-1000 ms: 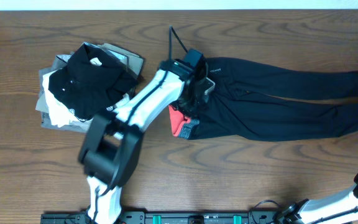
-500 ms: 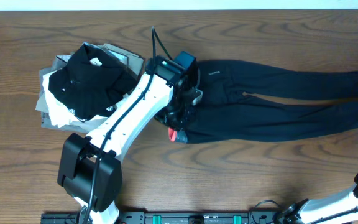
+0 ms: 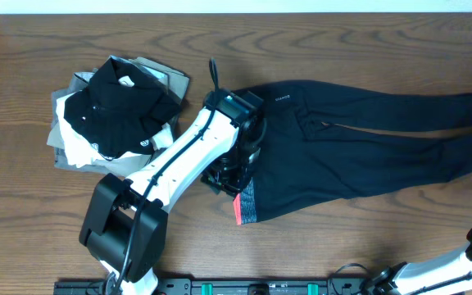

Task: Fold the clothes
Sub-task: 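Drag the waistband down and left with the left gripper, flattening the leggings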

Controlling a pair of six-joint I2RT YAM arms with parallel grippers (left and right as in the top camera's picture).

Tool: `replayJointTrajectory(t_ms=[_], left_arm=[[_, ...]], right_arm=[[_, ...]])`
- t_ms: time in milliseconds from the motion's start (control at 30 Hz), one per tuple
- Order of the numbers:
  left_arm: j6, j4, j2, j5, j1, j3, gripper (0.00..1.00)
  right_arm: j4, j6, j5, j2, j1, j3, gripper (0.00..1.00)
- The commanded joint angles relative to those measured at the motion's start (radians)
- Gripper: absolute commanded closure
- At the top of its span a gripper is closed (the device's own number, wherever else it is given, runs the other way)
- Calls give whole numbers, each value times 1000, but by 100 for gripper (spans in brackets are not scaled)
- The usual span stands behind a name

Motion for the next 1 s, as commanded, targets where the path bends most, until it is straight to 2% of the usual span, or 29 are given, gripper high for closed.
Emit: replayJointTrajectory(t_ms=[0,67,100,167,200,333,400,467,533,633,867,967], left_arm=[[-10,90,6,-37,32,-2,58],[-9,187,6,-38,45,-2,54],[-9,253,6,-38,50,-3,53],[-8,379,13,-38,54,-6,53],[-4,431,21,-37,54,-8,53],[-1,566,69,-37,52,-33,53],[-1,566,124,-37,52,-48,55],[-1,566,163,-37,52,-60,59],[0,561,207,-37,52,-63,59],[6,533,245,-53,56,-63,59],[-3,437,259,-361,101,-64,59],[-24,440,259,-430,154,-64,59]], right_arm=[[0,3,0,-3,16,6,53],[0,0,5,1,16,6,43],[0,0,17,6,16,6,44],[-5,0,23,18,16,6,61],[-13,0,22,26,16,6,64],[-53,-27,20,62,30,-5,59],[-58,-47,12,88,43,-10,60],[-55,-61,-6,103,52,-10,66],[-58,-68,-13,119,62,-10,72],[-61,-79,-10,127,69,-10,75],[-72,-79,0,130,74,-10,78],[-84,-79,27,132,78,-23,77]])
